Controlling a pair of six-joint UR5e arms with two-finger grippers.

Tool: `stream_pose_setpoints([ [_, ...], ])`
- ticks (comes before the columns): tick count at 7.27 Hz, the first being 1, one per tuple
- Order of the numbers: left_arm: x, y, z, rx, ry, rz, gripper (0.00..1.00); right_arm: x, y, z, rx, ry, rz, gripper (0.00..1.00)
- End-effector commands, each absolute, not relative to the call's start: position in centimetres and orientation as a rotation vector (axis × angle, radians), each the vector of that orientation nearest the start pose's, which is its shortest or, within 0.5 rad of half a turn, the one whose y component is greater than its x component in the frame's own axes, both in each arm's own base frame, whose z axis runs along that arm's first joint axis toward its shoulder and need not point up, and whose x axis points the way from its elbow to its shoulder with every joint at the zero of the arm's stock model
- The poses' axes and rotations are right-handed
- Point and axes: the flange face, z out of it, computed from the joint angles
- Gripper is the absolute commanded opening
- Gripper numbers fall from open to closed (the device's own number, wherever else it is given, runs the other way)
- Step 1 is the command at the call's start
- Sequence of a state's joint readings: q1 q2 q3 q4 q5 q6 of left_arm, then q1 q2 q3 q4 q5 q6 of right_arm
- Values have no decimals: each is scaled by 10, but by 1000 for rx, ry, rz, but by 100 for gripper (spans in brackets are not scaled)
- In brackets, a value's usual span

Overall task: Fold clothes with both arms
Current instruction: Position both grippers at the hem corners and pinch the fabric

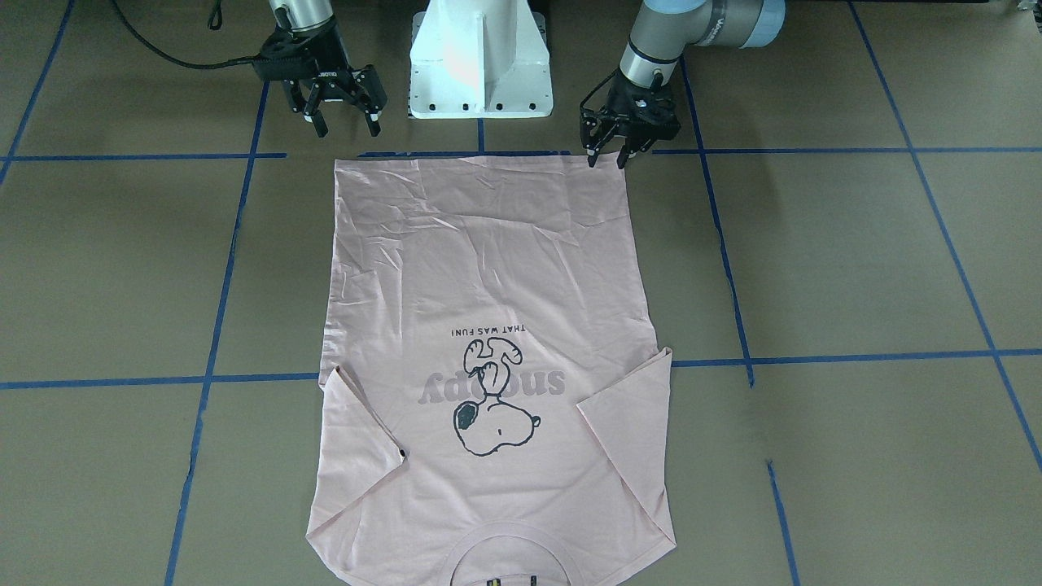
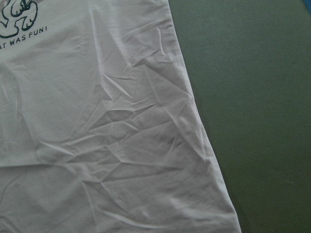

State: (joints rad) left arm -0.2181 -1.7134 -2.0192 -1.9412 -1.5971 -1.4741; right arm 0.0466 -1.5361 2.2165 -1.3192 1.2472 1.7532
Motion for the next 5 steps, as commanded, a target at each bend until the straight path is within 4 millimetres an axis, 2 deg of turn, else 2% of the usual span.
stream_pose_setpoints([
  [1,481,-239,353,123,927,-94,57,-446,-186,317,245,-946,364,100],
  [4,479,-236,358,117,917,-90,57,-446,-187,317,249,-946,366,100],
  [5,481,-233,359,112,916,-84,43,-446,-187,317,249,-946,366,100],
])
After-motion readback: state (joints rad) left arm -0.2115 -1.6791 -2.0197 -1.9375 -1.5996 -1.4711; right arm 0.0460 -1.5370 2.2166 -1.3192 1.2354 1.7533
